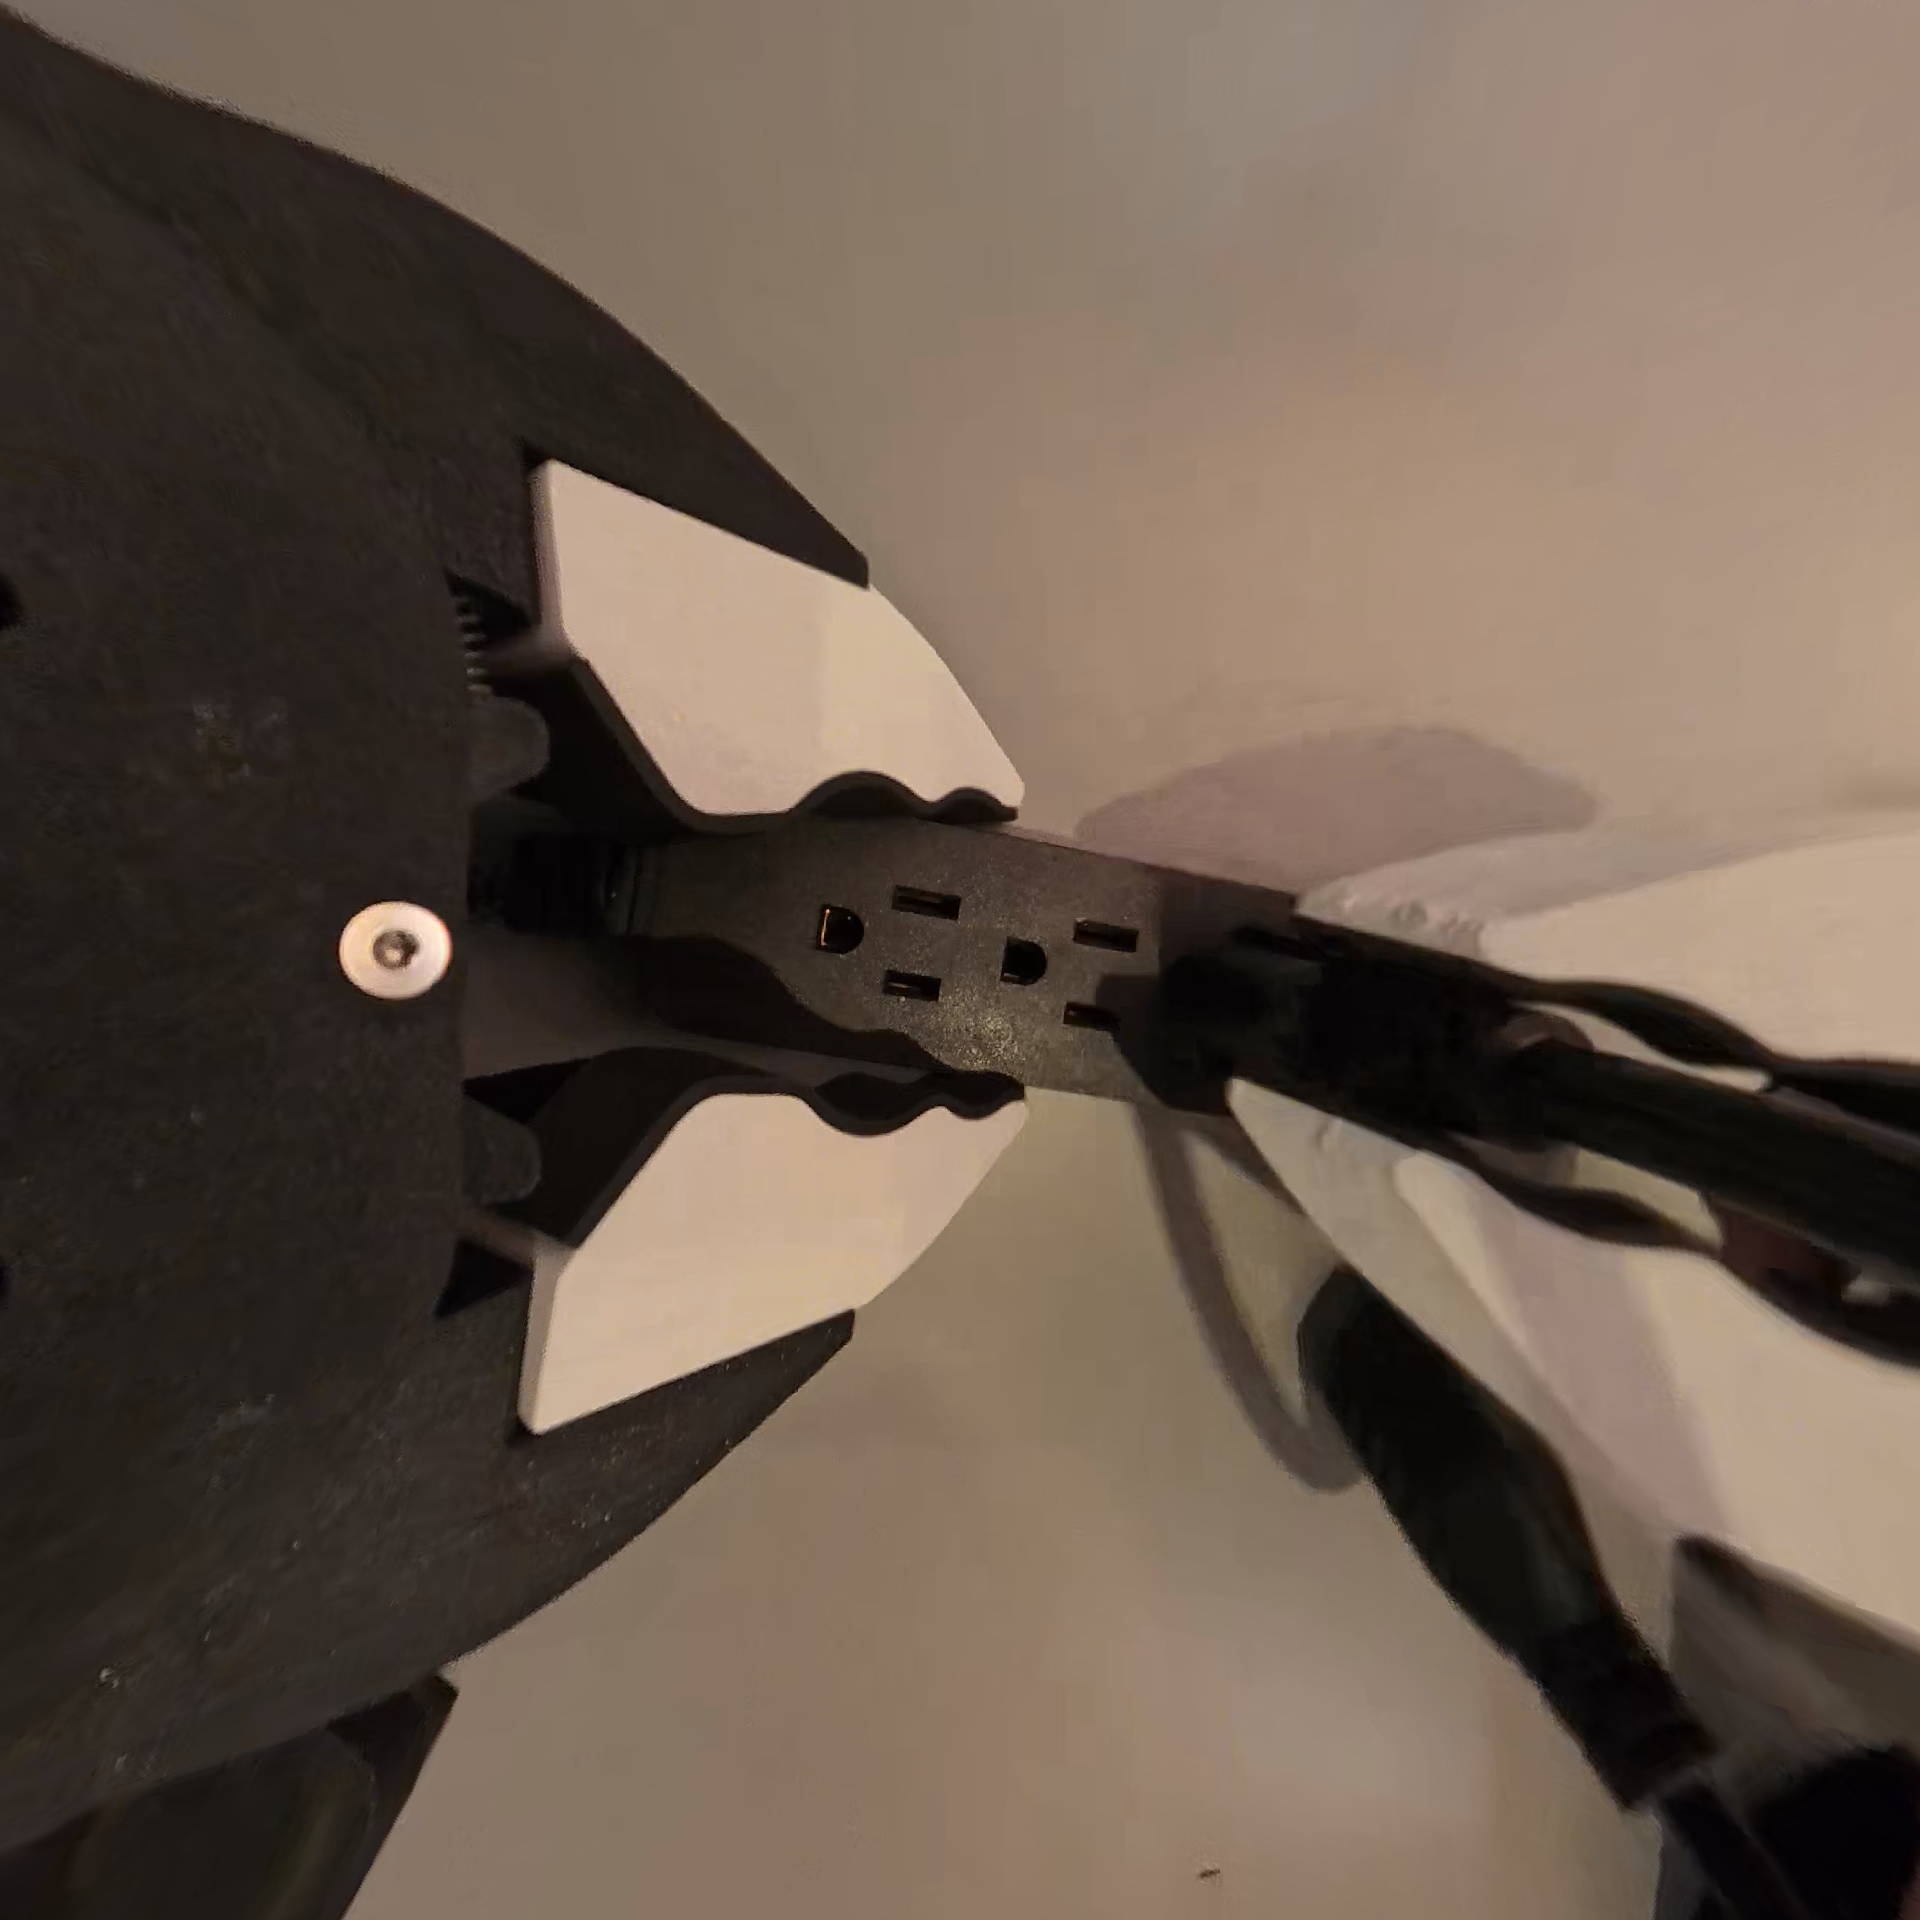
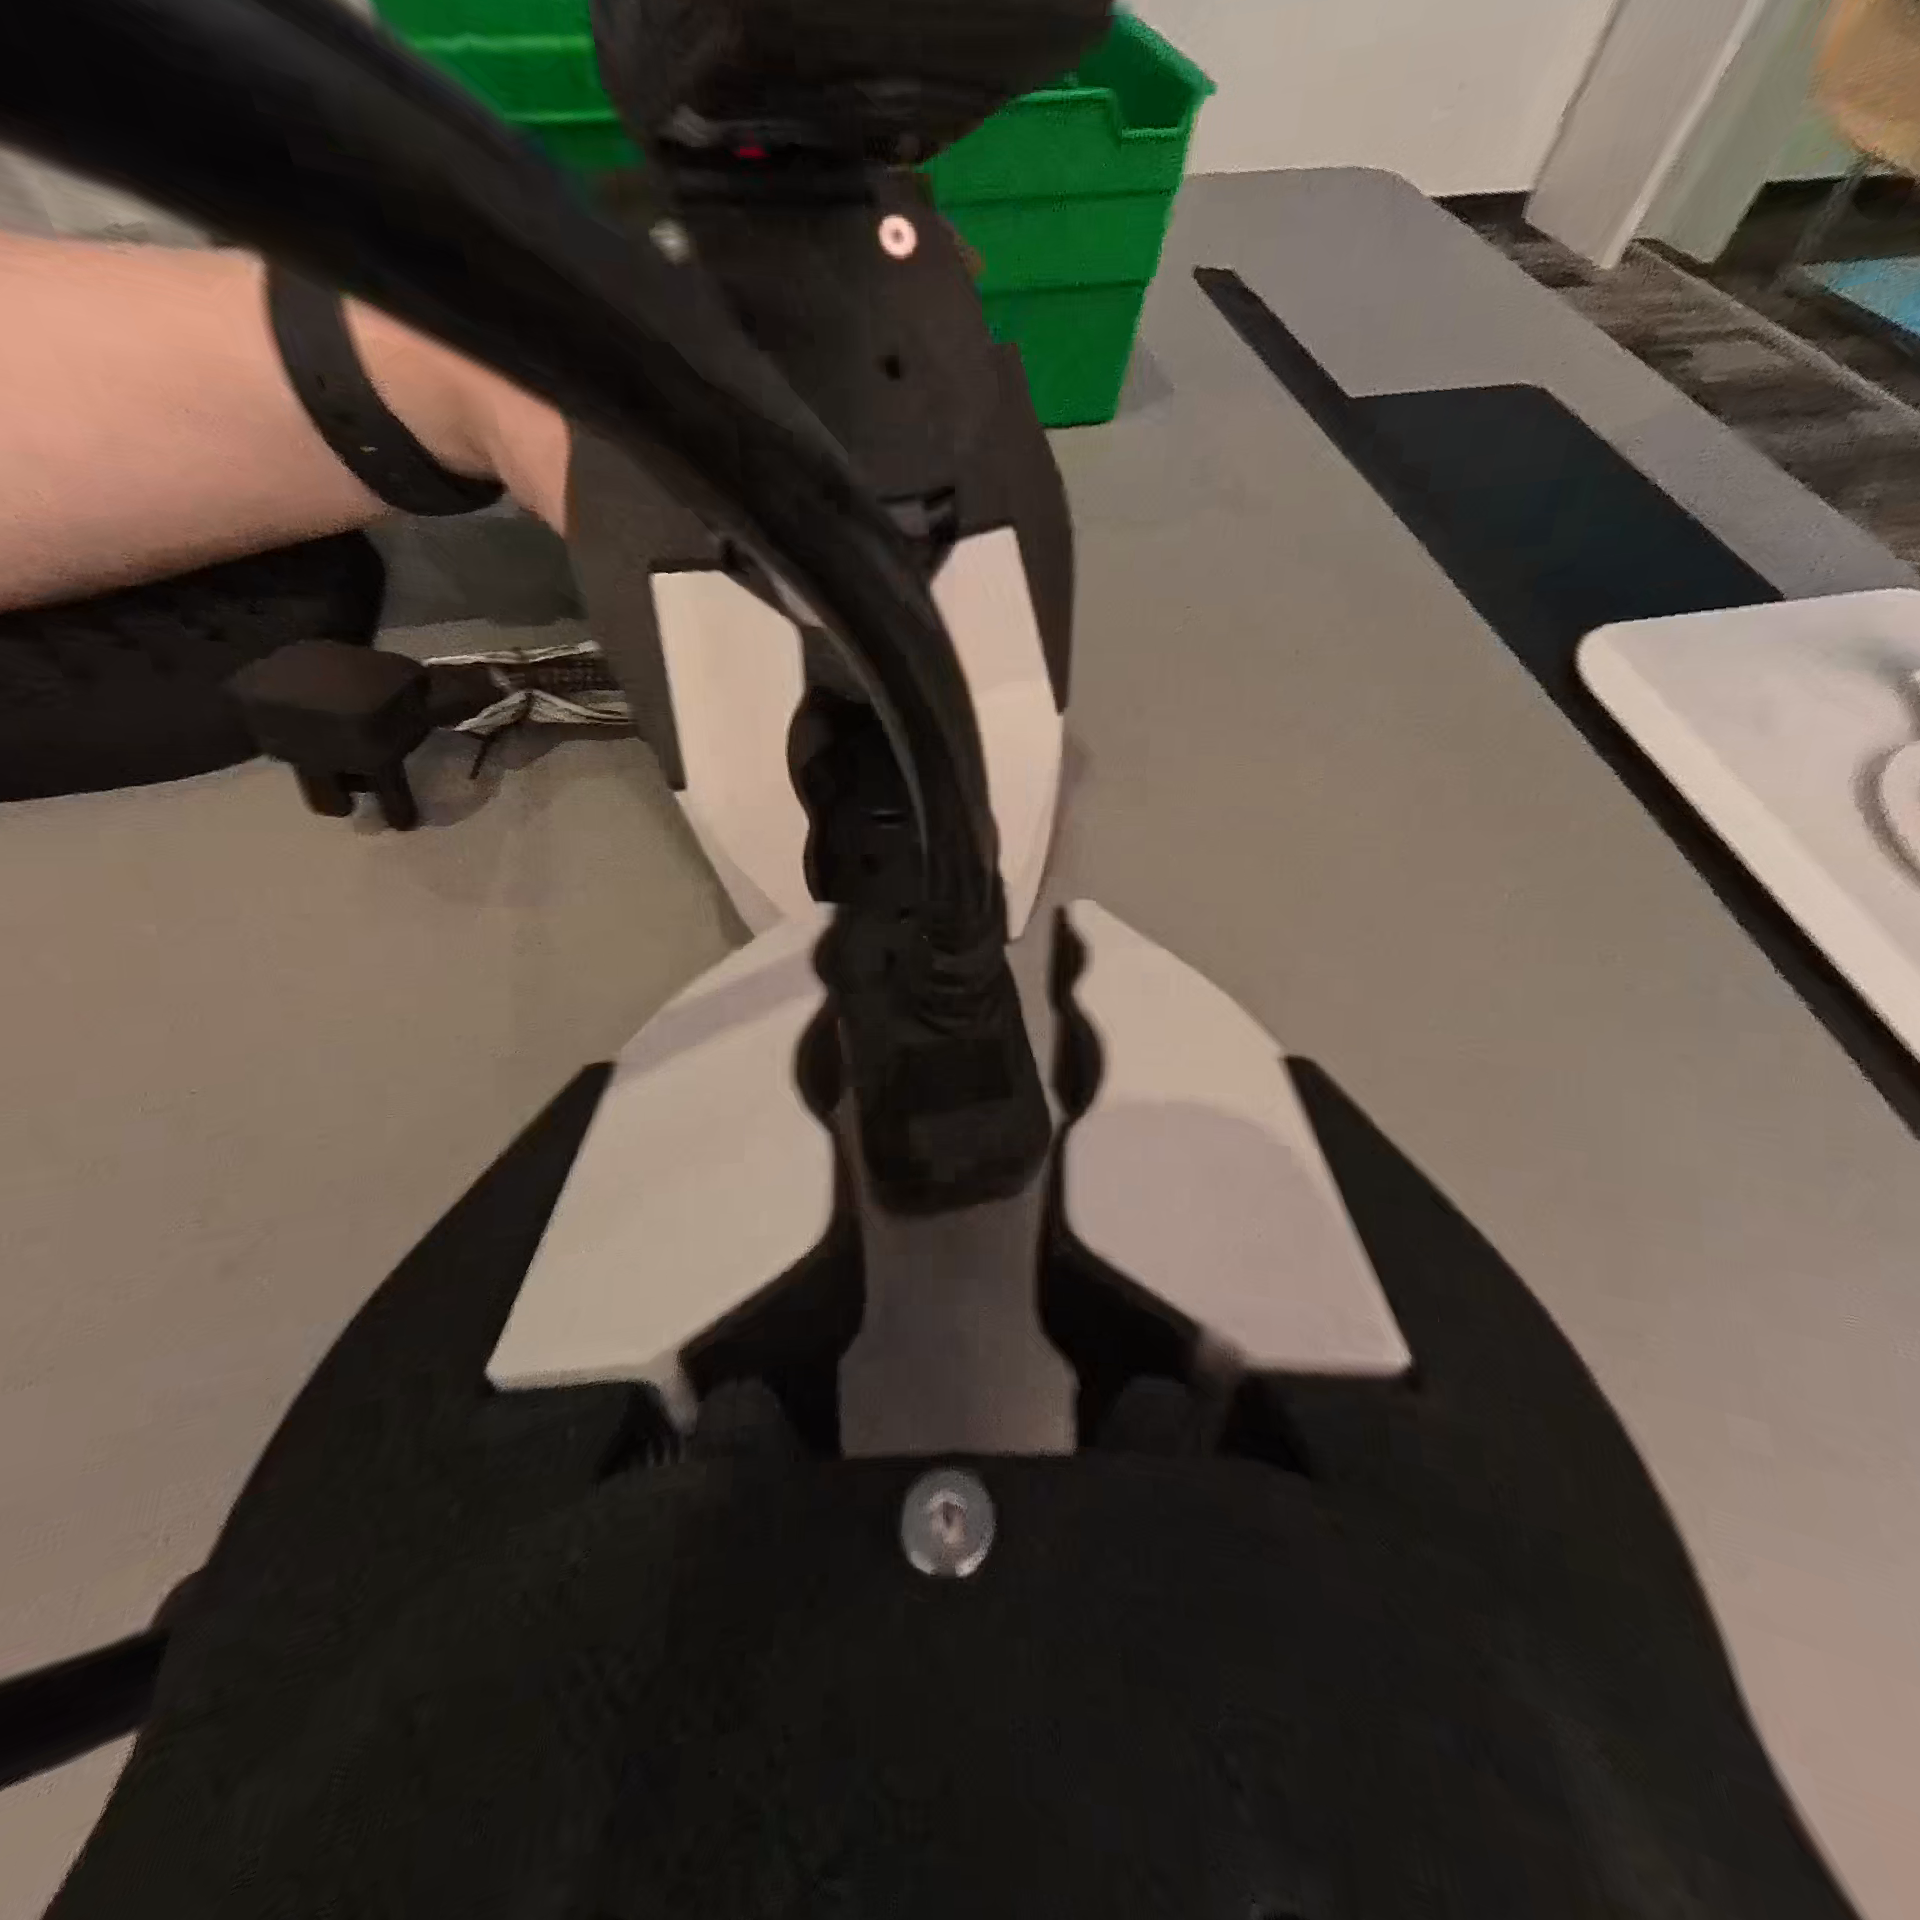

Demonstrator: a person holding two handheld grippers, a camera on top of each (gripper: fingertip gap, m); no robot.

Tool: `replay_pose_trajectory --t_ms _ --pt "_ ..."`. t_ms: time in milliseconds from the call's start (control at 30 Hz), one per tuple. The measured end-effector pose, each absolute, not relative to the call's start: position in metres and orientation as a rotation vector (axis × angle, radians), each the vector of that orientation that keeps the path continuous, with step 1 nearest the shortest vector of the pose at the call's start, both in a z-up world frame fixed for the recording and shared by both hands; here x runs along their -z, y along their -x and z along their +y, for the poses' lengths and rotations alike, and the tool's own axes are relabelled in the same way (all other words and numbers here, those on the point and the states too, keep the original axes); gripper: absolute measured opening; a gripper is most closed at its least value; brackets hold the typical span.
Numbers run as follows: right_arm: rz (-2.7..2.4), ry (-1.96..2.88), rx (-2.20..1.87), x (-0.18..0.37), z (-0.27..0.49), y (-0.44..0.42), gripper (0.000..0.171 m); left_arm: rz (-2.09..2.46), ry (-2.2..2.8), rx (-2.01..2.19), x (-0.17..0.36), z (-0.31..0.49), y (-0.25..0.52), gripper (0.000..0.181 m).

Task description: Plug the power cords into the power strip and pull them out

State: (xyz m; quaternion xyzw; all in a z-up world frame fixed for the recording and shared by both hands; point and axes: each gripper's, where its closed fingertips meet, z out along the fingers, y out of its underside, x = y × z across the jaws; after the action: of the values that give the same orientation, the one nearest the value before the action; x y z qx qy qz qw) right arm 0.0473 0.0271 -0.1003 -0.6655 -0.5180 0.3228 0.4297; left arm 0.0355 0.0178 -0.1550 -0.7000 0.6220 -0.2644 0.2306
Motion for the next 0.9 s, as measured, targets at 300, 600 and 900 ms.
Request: replay_pose_trajectory --t_ms 300,600,900 --pt "-1.208 1.66 -0.959 0.101 0.01 -0.052 0.02 1.698 1.851 0.64 0.159 0.006 -0.05 0.069" --pt "-1.219 1.652 -0.841 0.102 0.012 -0.061 0.023 1.688 1.834 0.633 0.157 0.007 -0.054 0.047" --pt "-1.154 1.666 -0.871 0.102 0.013 -0.067 0.037 1.676 1.824 0.654 0.157 0.001 -0.063 0.046"
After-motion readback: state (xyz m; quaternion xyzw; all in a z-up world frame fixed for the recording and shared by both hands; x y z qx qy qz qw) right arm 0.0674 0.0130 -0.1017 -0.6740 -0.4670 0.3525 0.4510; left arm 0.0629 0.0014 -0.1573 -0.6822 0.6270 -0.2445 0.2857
